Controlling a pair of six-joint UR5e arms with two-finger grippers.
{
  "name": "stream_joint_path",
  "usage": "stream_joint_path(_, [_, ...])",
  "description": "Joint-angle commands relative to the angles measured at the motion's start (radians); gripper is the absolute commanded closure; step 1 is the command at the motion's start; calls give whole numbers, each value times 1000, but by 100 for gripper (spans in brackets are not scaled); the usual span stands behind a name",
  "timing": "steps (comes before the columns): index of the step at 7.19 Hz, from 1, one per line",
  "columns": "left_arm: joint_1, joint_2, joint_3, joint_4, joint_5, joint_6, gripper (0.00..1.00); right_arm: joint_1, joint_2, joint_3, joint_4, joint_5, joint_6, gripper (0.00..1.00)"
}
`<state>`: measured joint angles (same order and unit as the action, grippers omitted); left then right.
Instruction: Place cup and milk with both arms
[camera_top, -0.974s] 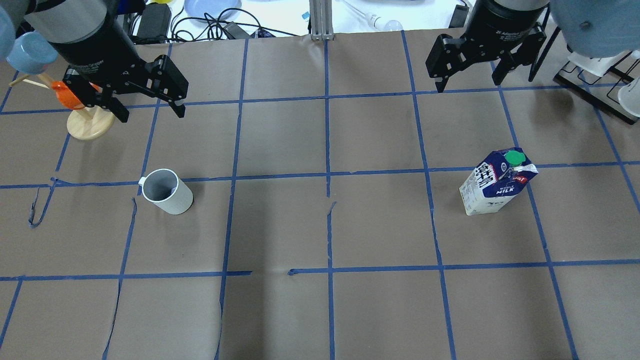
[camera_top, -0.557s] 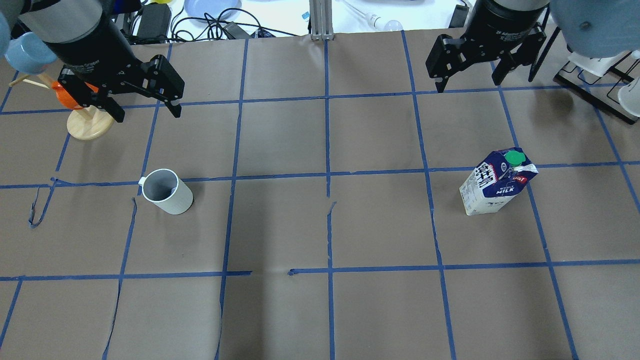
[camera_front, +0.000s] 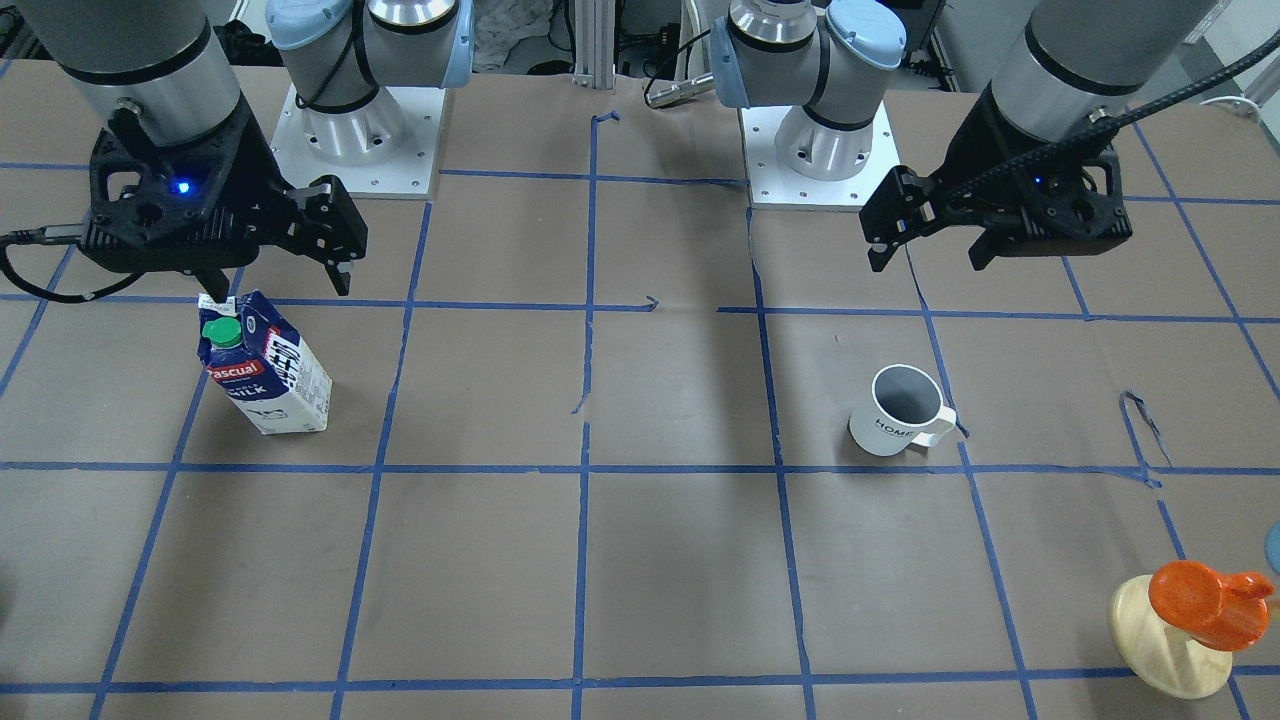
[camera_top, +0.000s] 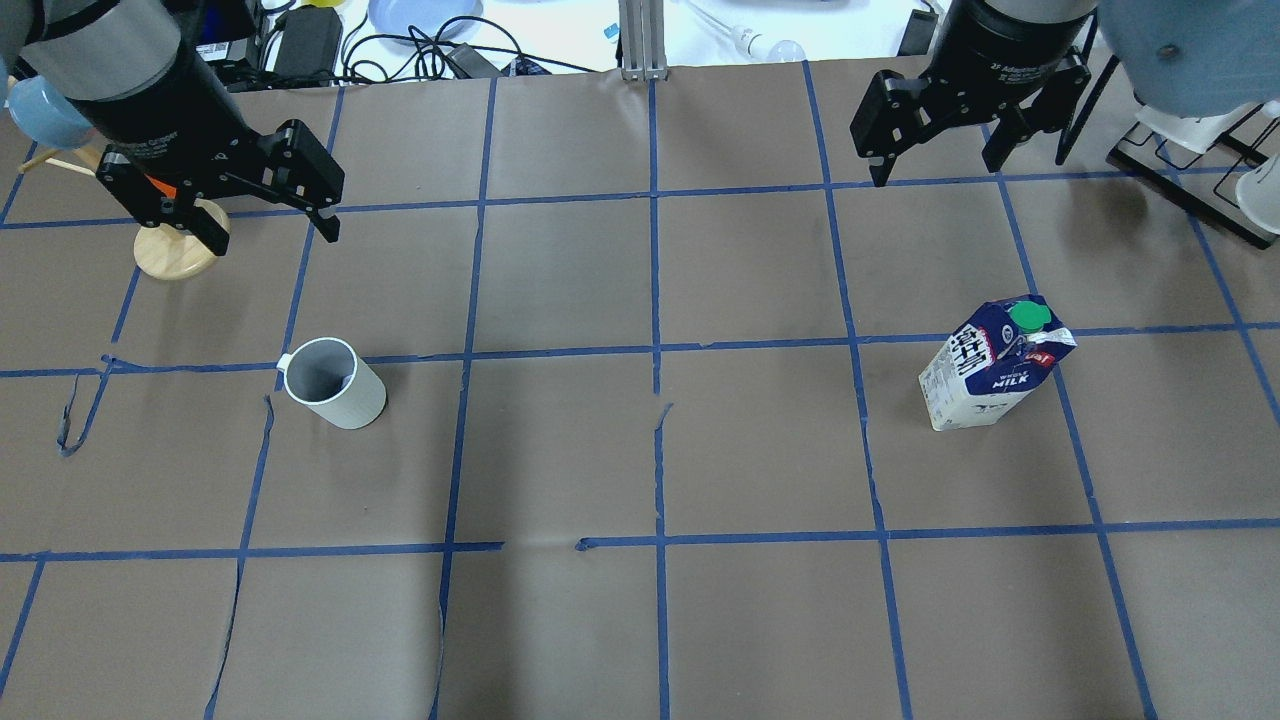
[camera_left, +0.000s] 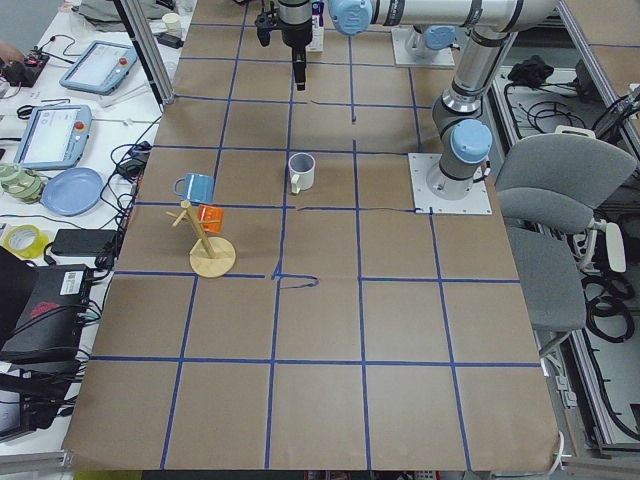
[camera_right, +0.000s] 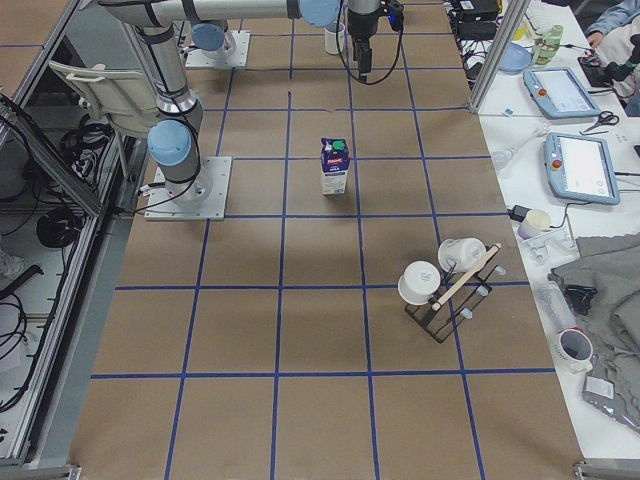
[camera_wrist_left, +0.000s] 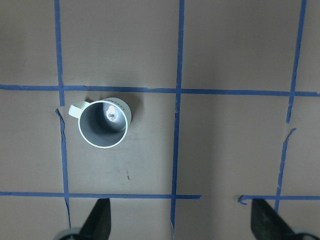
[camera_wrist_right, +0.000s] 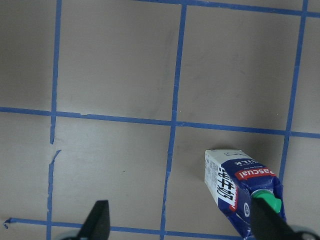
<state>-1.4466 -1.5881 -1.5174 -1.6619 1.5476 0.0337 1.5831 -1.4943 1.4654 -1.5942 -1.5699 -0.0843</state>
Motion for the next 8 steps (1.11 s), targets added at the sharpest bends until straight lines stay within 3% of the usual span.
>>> stream_joint_path(1, [49, -21, -30, 11, 0, -3, 0, 0, 0, 1, -3, 1, 0, 0])
stream_joint_path(4, [191, -38, -229, 242, -12, 1, 0, 0, 0, 1, -7, 2, 1, 0])
stream_joint_path(6, [226, -44, -332, 266, -9, -8, 0, 1, 0, 1, -9, 2, 2, 0])
stream_joint_path(8, [226, -79, -369, 266, -4, -11, 0, 0, 0, 1, -9, 2, 2, 0])
